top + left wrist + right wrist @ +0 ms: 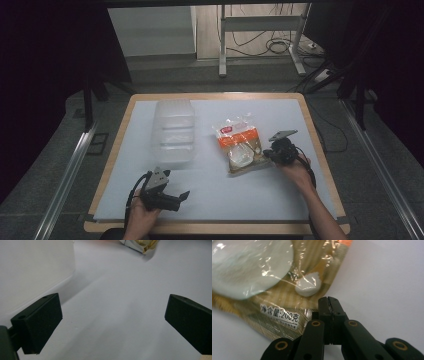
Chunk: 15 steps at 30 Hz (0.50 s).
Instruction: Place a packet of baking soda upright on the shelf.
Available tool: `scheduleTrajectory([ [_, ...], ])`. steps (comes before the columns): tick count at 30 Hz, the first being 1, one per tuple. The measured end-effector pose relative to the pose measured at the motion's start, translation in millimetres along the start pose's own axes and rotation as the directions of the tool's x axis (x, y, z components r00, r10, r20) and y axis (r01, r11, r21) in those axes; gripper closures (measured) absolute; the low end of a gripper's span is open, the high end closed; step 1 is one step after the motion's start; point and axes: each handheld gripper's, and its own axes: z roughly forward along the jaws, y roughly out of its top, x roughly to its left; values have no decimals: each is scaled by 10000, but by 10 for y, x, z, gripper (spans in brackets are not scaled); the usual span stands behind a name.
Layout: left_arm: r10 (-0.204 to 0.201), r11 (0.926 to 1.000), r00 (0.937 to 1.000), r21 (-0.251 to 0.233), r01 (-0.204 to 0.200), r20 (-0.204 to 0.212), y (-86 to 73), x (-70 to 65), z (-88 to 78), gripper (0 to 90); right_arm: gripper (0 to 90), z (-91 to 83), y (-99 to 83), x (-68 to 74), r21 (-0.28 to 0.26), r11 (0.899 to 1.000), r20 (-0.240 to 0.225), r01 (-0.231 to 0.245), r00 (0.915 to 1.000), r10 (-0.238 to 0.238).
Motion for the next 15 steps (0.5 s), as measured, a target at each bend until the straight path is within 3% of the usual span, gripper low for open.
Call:
scheduleTrajectory([
  [10, 76, 10000, 10000, 25, -76, 16, 11, -7, 11, 12, 894, -79, -94, 146, 53, 10000, -608, 59, 9981, -56],
  [15, 103, 9999, 9999, 38, -103, 36, 17, -9, 20, 12, 895, -118, -136, 295, 138, 9997, -761, 207, 9969, -195],
])
